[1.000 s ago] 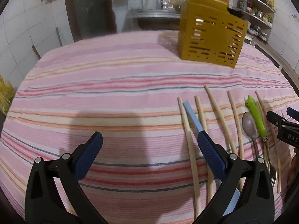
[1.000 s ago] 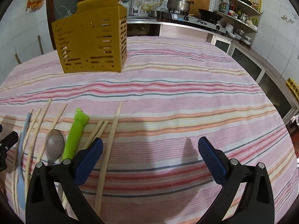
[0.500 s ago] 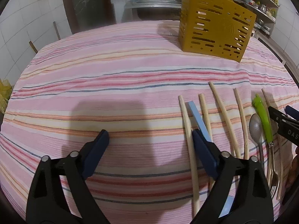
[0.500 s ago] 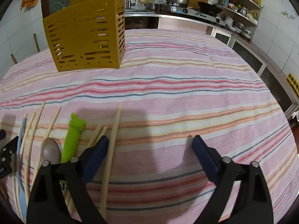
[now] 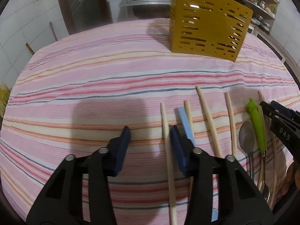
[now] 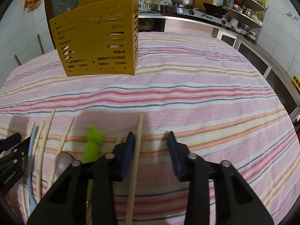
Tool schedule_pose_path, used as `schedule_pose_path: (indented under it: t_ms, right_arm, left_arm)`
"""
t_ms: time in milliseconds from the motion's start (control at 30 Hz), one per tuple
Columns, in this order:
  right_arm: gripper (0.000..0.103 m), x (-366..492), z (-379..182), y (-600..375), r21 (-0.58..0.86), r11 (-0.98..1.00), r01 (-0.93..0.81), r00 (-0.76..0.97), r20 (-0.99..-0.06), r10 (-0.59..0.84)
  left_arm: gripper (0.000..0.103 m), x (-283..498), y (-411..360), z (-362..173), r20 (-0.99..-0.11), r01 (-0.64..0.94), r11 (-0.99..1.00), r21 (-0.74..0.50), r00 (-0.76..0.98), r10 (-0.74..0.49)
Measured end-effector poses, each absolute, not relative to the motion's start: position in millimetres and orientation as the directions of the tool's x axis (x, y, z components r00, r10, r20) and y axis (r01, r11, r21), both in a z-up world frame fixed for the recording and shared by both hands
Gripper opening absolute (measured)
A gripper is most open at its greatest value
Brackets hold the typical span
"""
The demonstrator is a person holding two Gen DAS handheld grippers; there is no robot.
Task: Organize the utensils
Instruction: 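Lower both tools and close each on a wooden chopstick, then lift the held chopsticks upright and carry both tools over the yellow holder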
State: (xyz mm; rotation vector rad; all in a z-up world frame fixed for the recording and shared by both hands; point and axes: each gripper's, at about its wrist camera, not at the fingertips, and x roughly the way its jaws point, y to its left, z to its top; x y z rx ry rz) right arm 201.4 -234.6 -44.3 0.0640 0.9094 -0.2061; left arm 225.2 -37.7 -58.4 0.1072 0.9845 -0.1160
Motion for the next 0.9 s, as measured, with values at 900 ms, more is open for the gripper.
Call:
schedule_pose_path:
  t_ms: [900]
  right_arm:
    - [0.007,203,-36,-231,0.018,0.978,0.206,0.602,-0.79,-0.112]
  left_arm:
    - [0.004,229,-38,-55,-0.831,0.124,0.992,0.006,0.552,-0.064]
